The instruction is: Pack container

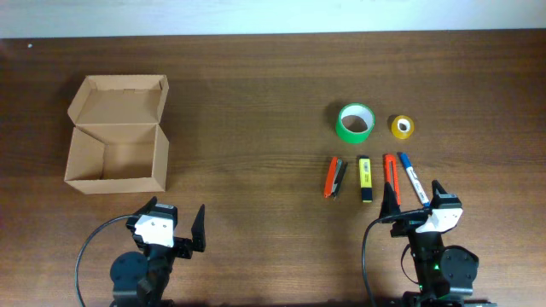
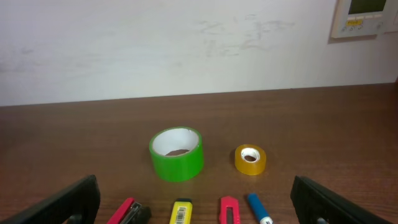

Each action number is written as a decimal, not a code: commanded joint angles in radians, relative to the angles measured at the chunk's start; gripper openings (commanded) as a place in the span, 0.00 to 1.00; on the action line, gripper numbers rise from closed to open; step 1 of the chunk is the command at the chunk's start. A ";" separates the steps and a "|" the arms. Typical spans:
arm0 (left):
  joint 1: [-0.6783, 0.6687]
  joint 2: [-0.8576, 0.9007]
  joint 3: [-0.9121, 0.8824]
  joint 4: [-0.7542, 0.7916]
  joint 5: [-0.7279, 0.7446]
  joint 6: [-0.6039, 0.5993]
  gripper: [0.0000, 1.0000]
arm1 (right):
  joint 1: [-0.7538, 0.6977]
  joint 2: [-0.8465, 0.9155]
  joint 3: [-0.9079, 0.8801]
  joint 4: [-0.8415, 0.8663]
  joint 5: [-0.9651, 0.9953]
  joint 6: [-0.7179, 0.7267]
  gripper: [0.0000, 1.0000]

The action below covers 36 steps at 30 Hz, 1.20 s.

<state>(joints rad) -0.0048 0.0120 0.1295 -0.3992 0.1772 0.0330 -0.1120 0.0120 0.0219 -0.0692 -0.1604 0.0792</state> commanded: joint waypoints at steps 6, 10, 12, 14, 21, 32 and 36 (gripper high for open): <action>-0.004 -0.005 -0.011 0.003 0.018 0.005 1.00 | -0.006 -0.003 -0.016 0.006 -0.013 0.007 0.99; -0.004 -0.005 -0.011 0.003 0.018 0.005 1.00 | -0.006 -0.003 -0.016 0.006 -0.013 0.007 0.99; -0.004 -0.005 -0.011 0.003 0.018 0.005 1.00 | -0.006 -0.003 -0.016 0.006 -0.013 0.007 0.99; -0.004 -0.005 -0.011 0.003 0.018 0.005 1.00 | -0.006 -0.003 -0.016 0.006 -0.013 0.007 0.99; -0.004 -0.005 -0.011 0.003 0.018 0.005 1.00 | -0.006 -0.003 -0.016 0.007 -0.009 0.006 0.99; -0.004 -0.005 -0.011 0.003 0.018 0.005 1.00 | -0.006 -0.002 0.020 -0.070 -0.032 0.147 0.99; -0.004 -0.005 -0.011 0.003 0.018 0.005 1.00 | -0.006 0.036 0.083 -0.188 -0.032 0.147 1.00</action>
<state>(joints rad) -0.0048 0.0120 0.1295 -0.3996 0.1772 0.0330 -0.1120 0.0208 0.0708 -0.2062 -0.1753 0.1967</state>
